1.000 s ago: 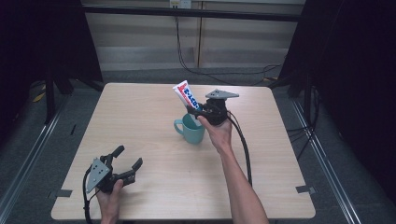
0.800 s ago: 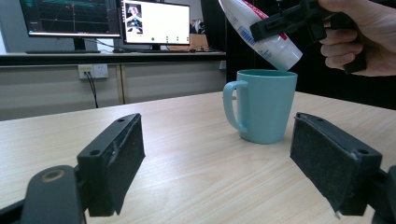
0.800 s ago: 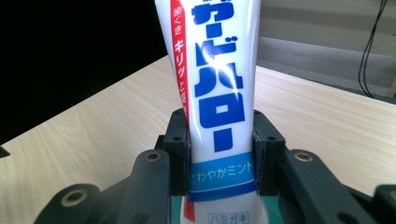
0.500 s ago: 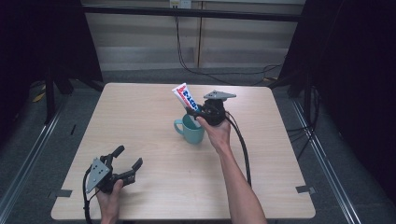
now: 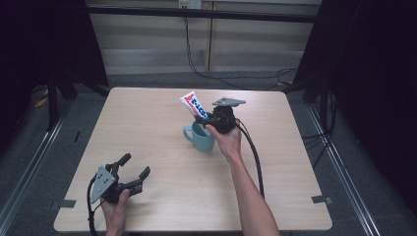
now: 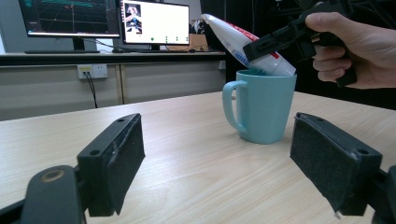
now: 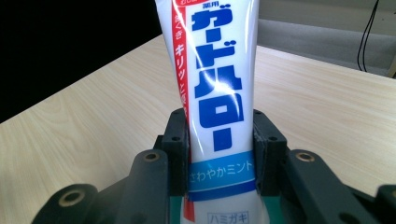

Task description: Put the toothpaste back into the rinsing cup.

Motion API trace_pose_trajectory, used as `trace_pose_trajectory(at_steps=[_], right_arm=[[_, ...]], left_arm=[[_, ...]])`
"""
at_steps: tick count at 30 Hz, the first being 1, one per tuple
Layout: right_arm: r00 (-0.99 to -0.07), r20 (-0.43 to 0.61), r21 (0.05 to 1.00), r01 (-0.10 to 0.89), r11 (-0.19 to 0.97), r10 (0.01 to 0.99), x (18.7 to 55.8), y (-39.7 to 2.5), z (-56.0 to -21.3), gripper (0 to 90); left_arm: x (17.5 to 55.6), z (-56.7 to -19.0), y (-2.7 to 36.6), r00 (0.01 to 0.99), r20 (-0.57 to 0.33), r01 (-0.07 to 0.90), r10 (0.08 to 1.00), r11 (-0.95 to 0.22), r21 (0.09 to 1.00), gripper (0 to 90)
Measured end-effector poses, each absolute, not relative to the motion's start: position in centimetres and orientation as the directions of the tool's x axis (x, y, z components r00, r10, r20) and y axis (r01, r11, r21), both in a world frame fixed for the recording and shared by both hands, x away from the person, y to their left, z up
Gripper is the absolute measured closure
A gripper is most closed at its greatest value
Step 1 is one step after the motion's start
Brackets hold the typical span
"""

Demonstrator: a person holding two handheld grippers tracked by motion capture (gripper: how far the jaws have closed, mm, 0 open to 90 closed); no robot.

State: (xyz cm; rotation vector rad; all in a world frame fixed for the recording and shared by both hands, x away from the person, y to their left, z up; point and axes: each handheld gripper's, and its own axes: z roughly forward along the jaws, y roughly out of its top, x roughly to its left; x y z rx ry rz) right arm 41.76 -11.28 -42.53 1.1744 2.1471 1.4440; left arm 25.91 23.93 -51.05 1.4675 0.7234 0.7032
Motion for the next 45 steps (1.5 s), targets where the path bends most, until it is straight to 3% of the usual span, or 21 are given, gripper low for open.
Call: trace_pose_trajectory(at_steps=[38,40,45], right_arm=[[-0.617,0.161,0.864,0.465,0.192,0.77,41.1,-11.6,-43.3,59.5],[-0.622,0.164,0.876,0.449,0.177,0.765,40.9,-12.0,-43.2,65.9],[-0.625,0.159,0.886,0.431,0.168,0.765,40.6,-12.2,-42.1,61.2]], left_arm=[[25.9,-51.0,23.9,0.616,-0.005,0.02,0.788,-0.009,1.0,17.5],[25.9,-51.0,23.9,0.609,-0.006,0.019,0.793,-0.007,1.0,17.6],[25.9,-51.0,23.9,0.611,-0.006,0.019,0.792,-0.007,1.0,17.6]])
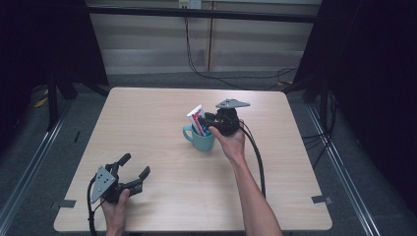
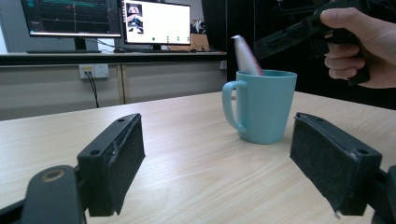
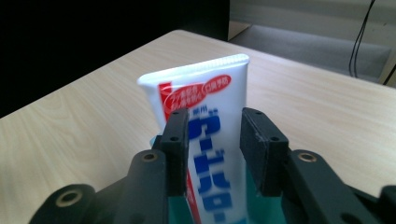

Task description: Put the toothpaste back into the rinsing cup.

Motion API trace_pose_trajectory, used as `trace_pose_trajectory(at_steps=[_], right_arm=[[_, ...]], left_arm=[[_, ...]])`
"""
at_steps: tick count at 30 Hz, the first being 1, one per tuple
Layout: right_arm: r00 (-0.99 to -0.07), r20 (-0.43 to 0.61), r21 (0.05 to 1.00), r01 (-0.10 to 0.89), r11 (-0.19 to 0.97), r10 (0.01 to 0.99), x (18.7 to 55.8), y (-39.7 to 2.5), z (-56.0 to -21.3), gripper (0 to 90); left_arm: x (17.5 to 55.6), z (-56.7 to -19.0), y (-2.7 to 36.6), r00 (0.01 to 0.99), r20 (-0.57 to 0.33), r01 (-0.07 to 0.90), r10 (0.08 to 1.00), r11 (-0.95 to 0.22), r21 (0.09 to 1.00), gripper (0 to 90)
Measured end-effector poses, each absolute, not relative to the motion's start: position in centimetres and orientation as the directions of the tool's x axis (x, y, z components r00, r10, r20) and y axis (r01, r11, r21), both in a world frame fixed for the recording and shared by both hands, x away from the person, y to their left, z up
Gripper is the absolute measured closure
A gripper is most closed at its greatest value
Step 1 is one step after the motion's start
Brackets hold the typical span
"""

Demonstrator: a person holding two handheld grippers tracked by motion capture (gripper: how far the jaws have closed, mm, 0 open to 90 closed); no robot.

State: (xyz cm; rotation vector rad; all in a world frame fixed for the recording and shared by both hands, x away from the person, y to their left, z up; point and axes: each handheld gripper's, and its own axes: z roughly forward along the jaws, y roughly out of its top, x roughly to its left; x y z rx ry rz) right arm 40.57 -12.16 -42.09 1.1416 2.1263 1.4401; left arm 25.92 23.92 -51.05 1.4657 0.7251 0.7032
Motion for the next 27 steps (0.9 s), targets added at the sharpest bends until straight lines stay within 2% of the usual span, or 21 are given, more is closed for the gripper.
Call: trace_pose_trajectory(at_steps=[12,20,27], right_arm=[[-0.621,0.17,0.886,0.436,0.157,0.765,40.4,-12.6,-42.4,53.6],[-0.612,0.19,0.896,0.427,0.119,0.768,39.9,-13.6,-41.9,38.7],[-0.607,0.214,0.9,0.428,0.087,0.765,38.9,-14.5,-42.0,32.0]], left_arm=[[25.9,-51.0,23.9,0.61,-0.005,0.019,0.793,-0.009,1.0,17.6],[25.9,-51.0,23.9,0.61,-0.004,0.019,0.793,-0.009,1.0,17.5],[25.9,-51.1,23.9,0.61,-0.006,0.018,0.792,-0.006,1.0,17.5]])
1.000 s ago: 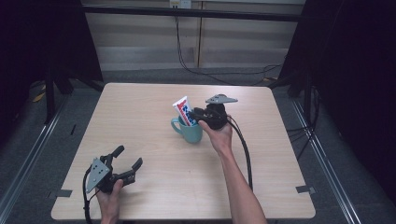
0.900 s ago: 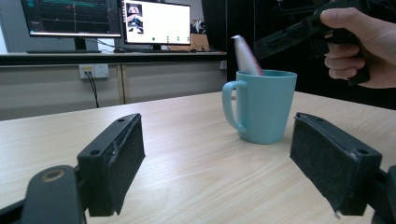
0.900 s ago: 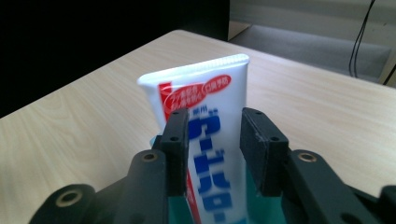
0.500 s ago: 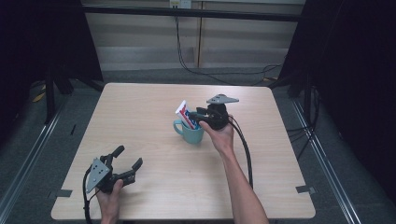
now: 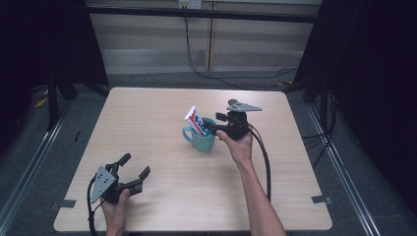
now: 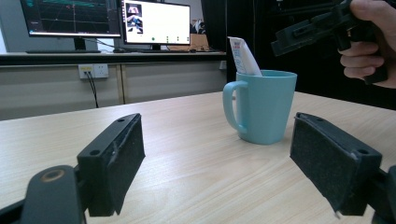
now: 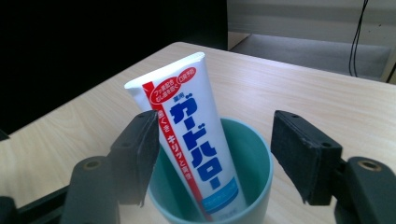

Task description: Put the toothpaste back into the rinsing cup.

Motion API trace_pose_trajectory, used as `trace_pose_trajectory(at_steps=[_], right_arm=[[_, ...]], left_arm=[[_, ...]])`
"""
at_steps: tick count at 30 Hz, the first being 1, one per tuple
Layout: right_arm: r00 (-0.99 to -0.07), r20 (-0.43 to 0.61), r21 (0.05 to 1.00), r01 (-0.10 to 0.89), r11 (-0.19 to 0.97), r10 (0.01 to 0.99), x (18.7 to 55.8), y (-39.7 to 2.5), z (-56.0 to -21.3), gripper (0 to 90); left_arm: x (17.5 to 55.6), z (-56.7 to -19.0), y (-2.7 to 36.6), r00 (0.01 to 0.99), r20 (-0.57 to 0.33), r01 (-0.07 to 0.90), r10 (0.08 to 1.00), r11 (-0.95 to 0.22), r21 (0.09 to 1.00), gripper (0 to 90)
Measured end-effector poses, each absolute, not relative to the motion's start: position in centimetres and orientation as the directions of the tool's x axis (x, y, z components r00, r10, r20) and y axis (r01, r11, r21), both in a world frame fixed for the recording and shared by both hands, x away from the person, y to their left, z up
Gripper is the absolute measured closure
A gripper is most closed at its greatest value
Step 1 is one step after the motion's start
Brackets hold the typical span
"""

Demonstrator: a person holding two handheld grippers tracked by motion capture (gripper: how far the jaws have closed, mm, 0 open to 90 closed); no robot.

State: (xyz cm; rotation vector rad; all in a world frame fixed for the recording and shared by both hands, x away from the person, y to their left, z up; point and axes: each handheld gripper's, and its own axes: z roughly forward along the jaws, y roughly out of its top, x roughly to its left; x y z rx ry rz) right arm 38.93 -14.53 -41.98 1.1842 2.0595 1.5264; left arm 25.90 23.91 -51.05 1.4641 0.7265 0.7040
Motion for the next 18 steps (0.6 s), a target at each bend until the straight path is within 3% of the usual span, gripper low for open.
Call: trace_pose_trajectory(at_steps=[3,12,18], right_arm=[[-0.593,0.195,0.902,0.421,0.094,0.781,38.3,-14.5,-42.0,24.6],[-0.577,0.206,0.897,0.435,0.083,0.791,37.2,-15.4,-42.0,22.6],[-0.557,0.205,0.921,0.389,0.035,0.805,35.9,-16.6,-41.8,20.9]], left_arm=[[25.9,-51.0,23.9,0.61,-0.005,0.019,0.793,-0.009,1.0,17.4],[25.9,-51.0,23.9,0.609,-0.005,0.019,0.793,-0.009,1.0,17.4],[25.9,-51.0,23.9,0.609,-0.005,0.019,0.793,-0.008,1.0,17.3]])
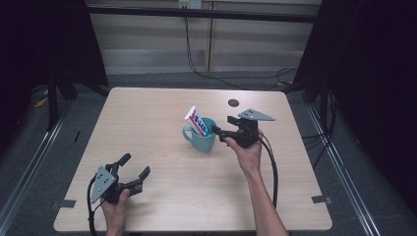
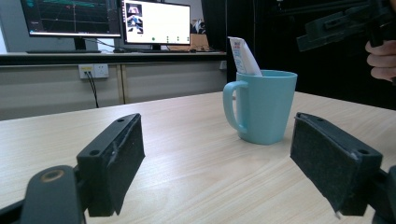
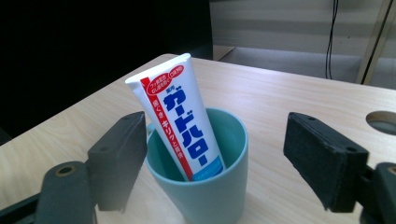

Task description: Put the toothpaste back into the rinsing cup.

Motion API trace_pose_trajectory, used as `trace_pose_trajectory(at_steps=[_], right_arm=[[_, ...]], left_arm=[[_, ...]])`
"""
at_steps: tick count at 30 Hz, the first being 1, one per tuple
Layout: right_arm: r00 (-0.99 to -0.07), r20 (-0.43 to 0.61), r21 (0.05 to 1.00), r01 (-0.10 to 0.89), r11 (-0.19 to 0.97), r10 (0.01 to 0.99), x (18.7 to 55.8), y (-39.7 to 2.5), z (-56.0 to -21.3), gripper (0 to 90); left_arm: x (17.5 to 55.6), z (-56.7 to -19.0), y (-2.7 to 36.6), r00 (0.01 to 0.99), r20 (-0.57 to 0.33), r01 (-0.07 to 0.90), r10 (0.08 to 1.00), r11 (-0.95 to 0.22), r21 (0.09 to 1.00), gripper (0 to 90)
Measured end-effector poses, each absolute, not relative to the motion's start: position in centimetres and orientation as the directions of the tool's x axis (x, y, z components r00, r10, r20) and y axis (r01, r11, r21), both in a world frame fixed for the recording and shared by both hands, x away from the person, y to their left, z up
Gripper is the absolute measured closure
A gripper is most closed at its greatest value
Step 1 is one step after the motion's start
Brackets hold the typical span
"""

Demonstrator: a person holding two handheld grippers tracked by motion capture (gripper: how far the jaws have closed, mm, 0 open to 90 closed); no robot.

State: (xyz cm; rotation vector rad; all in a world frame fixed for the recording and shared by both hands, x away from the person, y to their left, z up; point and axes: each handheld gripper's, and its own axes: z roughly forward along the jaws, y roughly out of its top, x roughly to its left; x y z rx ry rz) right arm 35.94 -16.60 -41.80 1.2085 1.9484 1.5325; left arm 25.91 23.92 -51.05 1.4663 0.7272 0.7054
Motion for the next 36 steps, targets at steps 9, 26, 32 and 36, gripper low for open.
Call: trace_pose_trajectory(at_steps=[9,26,32,36], right_arm=[[-0.551,0.213,0.923,0.385,0.019,0.807,34.5,-17.8,-42.1,21.2],[-0.515,0.188,0.919,0.392,0.035,0.836,31.2,-19.7,-42.9,22.2],[-0.49,0.178,0.926,0.376,0.022,0.853,29.6,-20.4,-43.3,21.5],[-0.472,0.175,0.93,0.367,0.012,0.864,28.8,-20.8,-43.6,20.8]], left_arm=[[25.9,-51.0,23.9,0.609,-0.005,0.019,0.793,-0.008,1.0,17.4],[25.9,-51.0,23.9,0.609,-0.004,0.019,0.793,-0.009,1.0,17.4],[25.9,-51.0,23.9,0.609,-0.005,0.019,0.793,-0.008,1.0,17.4],[25.9,-51.0,23.9,0.609,-0.004,0.019,0.793,-0.009,1.0,17.4]])
